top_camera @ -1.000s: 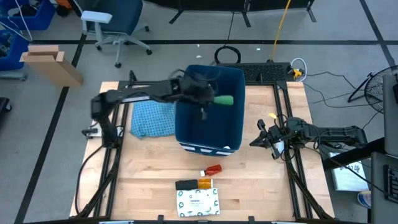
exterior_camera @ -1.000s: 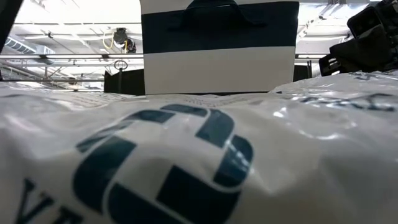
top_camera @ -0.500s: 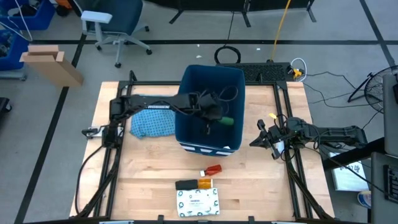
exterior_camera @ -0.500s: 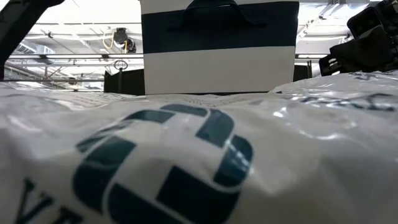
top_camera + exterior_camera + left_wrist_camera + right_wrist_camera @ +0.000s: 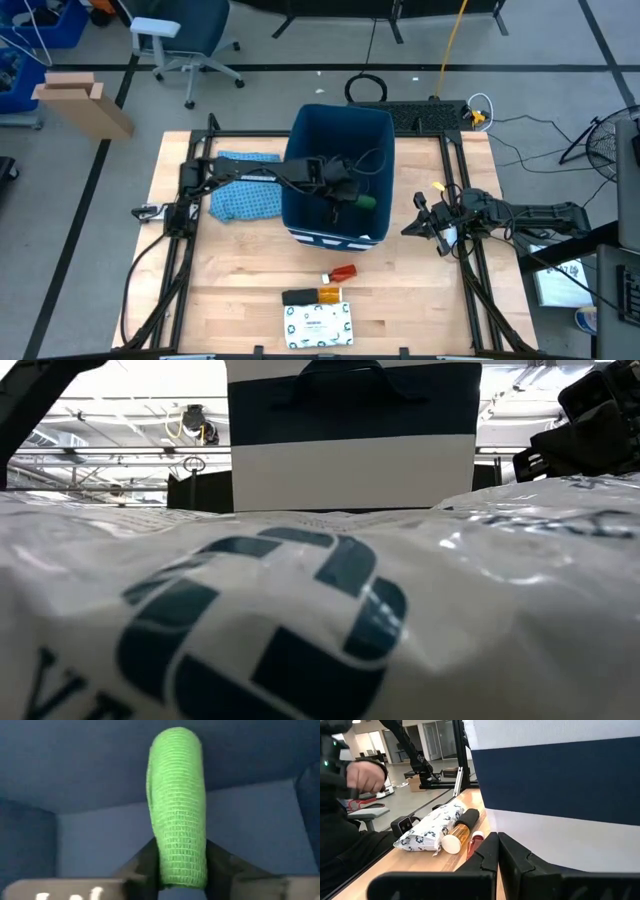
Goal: Pick & place medical supplies in basket/bin
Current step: Put the green bandage into the blue bin, then put the black bandage into the blue bin
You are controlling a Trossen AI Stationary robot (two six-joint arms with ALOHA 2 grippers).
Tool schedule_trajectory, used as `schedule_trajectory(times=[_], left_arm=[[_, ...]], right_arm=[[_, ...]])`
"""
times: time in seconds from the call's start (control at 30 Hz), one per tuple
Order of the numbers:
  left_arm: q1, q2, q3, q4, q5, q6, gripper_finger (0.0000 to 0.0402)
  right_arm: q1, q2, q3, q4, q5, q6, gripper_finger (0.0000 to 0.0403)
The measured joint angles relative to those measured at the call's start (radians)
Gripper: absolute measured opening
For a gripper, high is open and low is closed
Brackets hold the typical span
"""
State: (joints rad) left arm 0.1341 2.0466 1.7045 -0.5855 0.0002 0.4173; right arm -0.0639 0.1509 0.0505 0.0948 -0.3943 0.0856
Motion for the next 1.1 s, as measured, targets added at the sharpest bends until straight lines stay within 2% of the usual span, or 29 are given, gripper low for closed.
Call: schedule_trajectory(times=[0.2, 0.33, 0.47, 0.7, 0.77, 0.83, 1.0, 1.07, 1.1], left_arm=[[-0.002, -0.157, 0.004, 0.007, -0.050, -0.023, 0.0224], [-0.012, -0.290, 0.004, -0.012, -0.056, -0.028, 0.0267], [-0.037, -0.408, 0.006, -0.041, -0.087, -0.043, 0.0286], [-0.138, -0.550, 0.006, -0.144, -0.078, -0.145, 0.0286], [-0.201, -0.553, -0.003, -0.191, -0.078, -0.184, 0.0269], [-0.286, -0.548, -0.018, -0.251, -0.089, -0.211, 0.0233], [-0.512, -0.531, -0.092, -0.252, -0.103, -0.321, 0.0090], [-0.590, -0.528, -0.159, -0.192, -0.112, -0.368, 0.0030], [-0.624, -0.527, -0.199, -0.133, -0.125, -0.388, 0.0016]], right_arm=[[0.000, 0.000, 0.000, 0.005, 0.000, 0.000, 0.0000], [0.000, 0.000, 0.000, 0.006, 0.000, -0.004, 0.0000], [0.000, 0.000, 0.000, 0.006, 0.000, -0.004, 0.0000], [0.000, 0.000, 0.000, 0.006, 0.000, -0.002, 0.0000], [0.000, 0.000, 0.000, 0.006, 0.000, -0.002, 0.0000], [0.000, 0.000, 0.000, 0.006, 0.000, -0.002, 0.0000], [0.000, 0.000, 0.000, 0.006, 0.000, -0.001, 0.0000], [0.000, 0.000, 0.000, 0.006, 0.000, 0.000, 0.0000], [0.000, 0.000, 0.000, 0.006, 0.000, 0.000, 0.0000]])
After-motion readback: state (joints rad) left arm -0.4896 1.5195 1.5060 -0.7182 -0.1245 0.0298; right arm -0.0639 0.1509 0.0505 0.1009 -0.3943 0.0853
